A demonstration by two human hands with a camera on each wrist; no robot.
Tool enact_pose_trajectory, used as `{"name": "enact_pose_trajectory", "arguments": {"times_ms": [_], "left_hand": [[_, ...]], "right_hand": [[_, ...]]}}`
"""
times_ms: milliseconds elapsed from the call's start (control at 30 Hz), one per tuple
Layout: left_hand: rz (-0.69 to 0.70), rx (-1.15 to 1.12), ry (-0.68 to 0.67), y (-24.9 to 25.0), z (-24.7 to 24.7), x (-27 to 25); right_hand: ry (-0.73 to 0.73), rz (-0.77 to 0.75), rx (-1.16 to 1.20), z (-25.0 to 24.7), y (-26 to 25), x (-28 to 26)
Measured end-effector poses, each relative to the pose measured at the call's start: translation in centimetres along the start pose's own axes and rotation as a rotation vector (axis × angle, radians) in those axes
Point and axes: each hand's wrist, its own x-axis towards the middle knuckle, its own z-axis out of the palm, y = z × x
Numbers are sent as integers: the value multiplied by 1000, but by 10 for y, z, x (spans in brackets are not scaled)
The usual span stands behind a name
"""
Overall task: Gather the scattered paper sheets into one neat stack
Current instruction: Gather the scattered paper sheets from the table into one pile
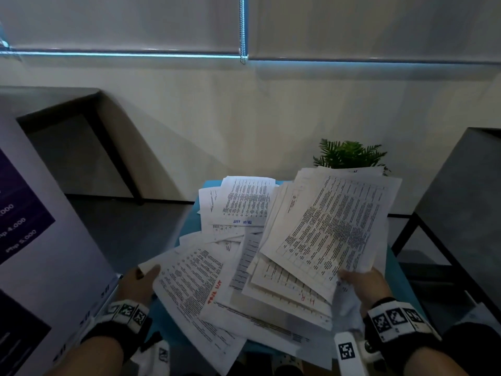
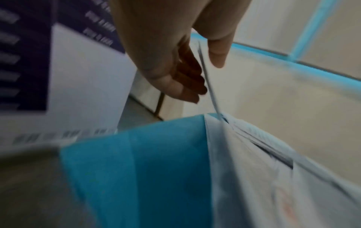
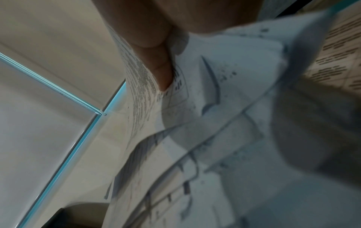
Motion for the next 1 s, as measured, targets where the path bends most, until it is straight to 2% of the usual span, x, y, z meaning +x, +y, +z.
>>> {"name": "enact_pose_trajectory", "arguments": {"times_ms": [67,100,167,267,367,433,533,667,733,800,867,933,1000], "left_hand": [[-243,-252,-203,-12,11,-14],[-351,-310,-305,-15,17,-25],[-419,-242,-414,-17,26,-44],[-318,-108,-330,-5,34,-53],[-48,53,-126,31,30,-49],[158,130,-47,66,22,-56],[380,110,-34,126,12,-75],[552,125,19,187,-6,-93],[640,33,-29,206,-10,-99],[599,-129,-161,214,-5,-95],[450,-207,-306,210,13,-83],[335,-137,-408,192,40,-72],[304,-32,-456,166,71,-70]], "right_hand": [[-7,9,-4,2,2,-1],[-16,19,-4,3,2,-2],[-30,21,-18,4,3,-4],[-46,20,-30,4,0,-7],[-49,19,-51,2,-5,-11],[-50,27,-61,2,-7,-12],[-36,54,-81,5,-8,-15],[-34,31,-109,7,-11,-21],[-45,32,-100,8,-11,-21],[-67,45,-112,11,-14,-23],[-104,44,-136,13,-19,-25],[-154,48,-147,15,-23,-26],[-210,68,-188,19,-28,-29]]}}
